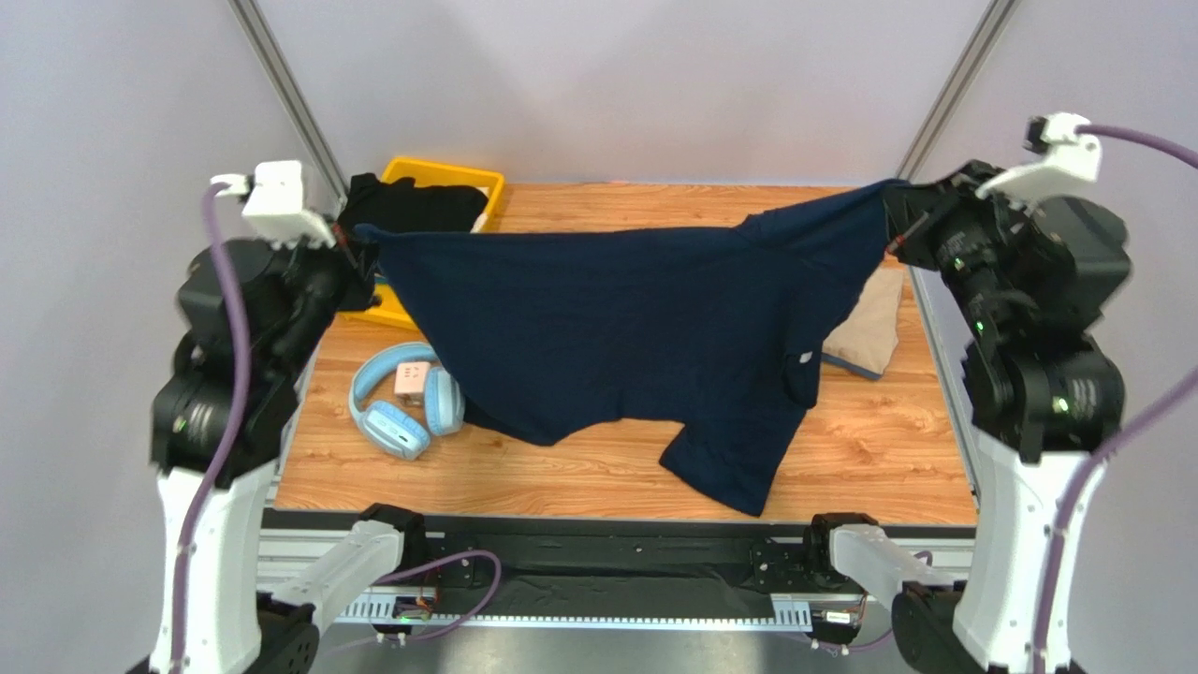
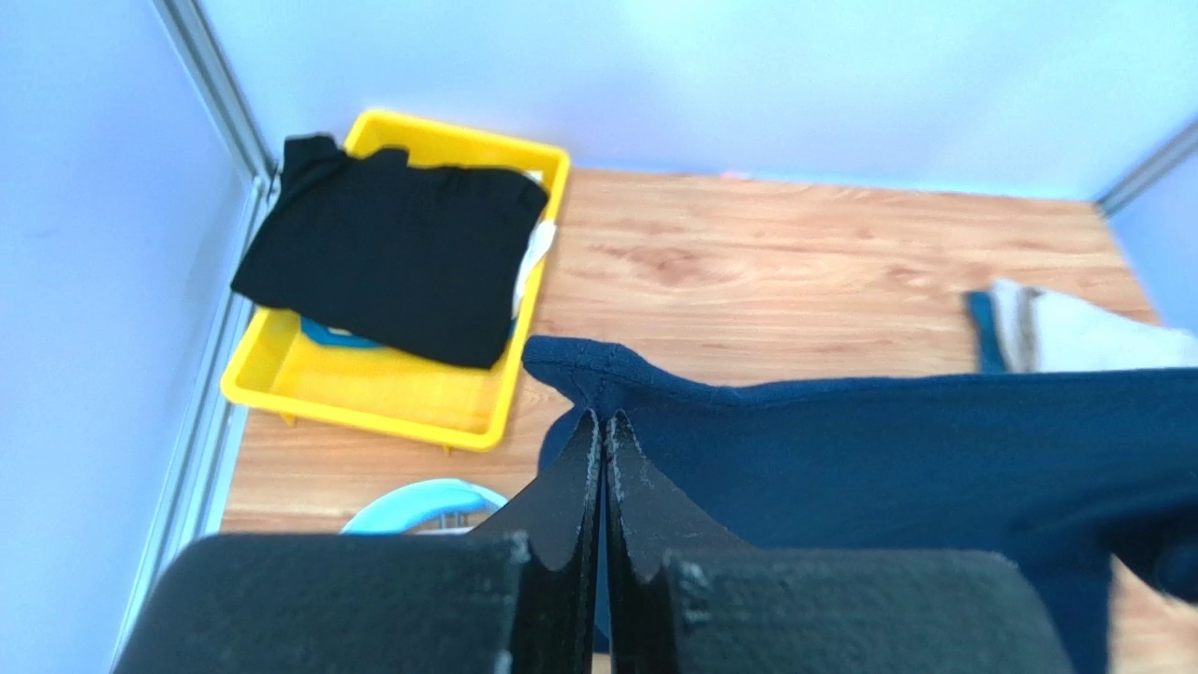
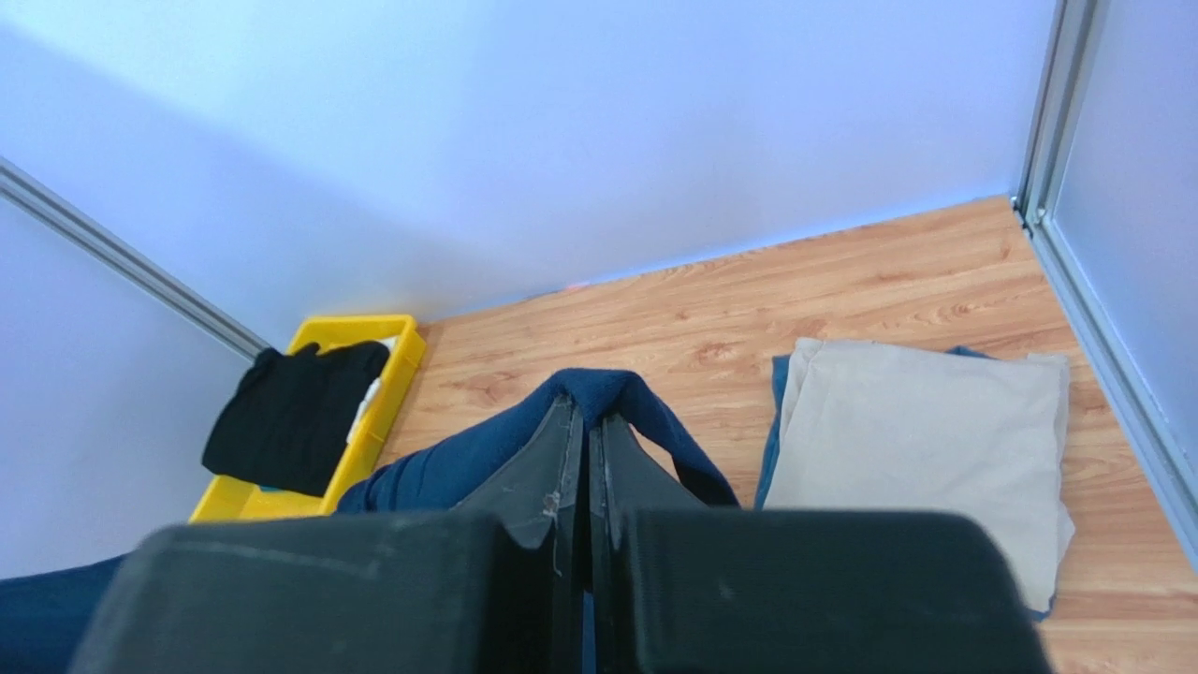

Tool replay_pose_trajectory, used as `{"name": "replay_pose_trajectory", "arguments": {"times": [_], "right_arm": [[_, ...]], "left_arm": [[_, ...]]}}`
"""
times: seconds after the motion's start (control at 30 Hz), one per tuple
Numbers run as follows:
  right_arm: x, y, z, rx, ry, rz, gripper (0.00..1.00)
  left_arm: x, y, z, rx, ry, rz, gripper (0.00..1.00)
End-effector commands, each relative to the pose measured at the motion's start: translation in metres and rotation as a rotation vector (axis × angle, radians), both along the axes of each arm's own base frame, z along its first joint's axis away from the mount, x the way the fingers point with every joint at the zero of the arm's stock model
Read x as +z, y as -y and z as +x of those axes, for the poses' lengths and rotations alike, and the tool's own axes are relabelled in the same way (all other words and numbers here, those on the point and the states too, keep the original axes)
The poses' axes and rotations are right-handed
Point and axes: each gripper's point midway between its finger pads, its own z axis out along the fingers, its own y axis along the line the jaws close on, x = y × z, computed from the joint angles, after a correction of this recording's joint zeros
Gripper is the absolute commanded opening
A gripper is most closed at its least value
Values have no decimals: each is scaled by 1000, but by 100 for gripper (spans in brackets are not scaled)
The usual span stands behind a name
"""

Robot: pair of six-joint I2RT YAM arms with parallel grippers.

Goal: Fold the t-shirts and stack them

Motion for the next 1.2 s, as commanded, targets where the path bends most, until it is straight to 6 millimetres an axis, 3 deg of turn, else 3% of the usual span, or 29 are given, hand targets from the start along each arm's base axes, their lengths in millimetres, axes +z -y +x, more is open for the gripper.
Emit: {"name": "replay_pose_trajectory", "arguments": {"times": [0.0, 0.07, 0.17, 0.2, 0.3, 0.5, 0.57, 0.67, 0.8, 0.87, 0.9, 0.93, 1.0, 1.03, 1.17], "right_arm": [[37, 10, -46, -52, 113, 8, 0], [43, 10, -67, -52, 138, 1, 0], [54, 11, -90, -55, 186, -6, 0], [56, 21, -95, -107, 196, -6, 0], [59, 23, -109, -118, 225, 0, 0], [75, 27, -125, -144, 289, 32, 0], [89, 26, -135, -139, 329, 30, 0], [95, 26, -131, -135, 331, 15, 0], [80, 25, -97, -132, 245, -4, 0], [67, 26, -71, -135, 189, -15, 0], [52, 26, -56, -135, 140, -22, 0], [38, 25, -37, -129, 86, -32, 0], [8, 23, -7, -113, -7, -51, 0], [-4, 22, 3, -107, -42, -56, 0], [-70, 24, 60, -109, -209, -82, 0]], "left_arm": [[20, -2, -56, -58, 39, -19, 0], [27, -4, -80, -81, 78, -25, 0], [28, -7, -100, -91, 106, -36, 0], [27, -6, -103, -94, 107, -51, 0], [24, -3, -110, -115, 127, -77, 0], [36, -5, -109, -95, 171, -115, 0], [38, -4, -103, -90, 170, -122, 0], [35, -4, -86, -69, 147, -97, 0], [12, 0, -42, -44, 50, -37, 0], [-19, 6, -10, -44, -55, 8, 0], [-27, 7, 3, -34, -74, 18, 0], [-52, 12, 24, -33, -155, 39, 0], [-72, 15, 48, -22, -206, 54, 0], [-96, 19, 66, -22, -276, 70, 0], [-142, 22, 104, 6, -390, 115, 0]]}}
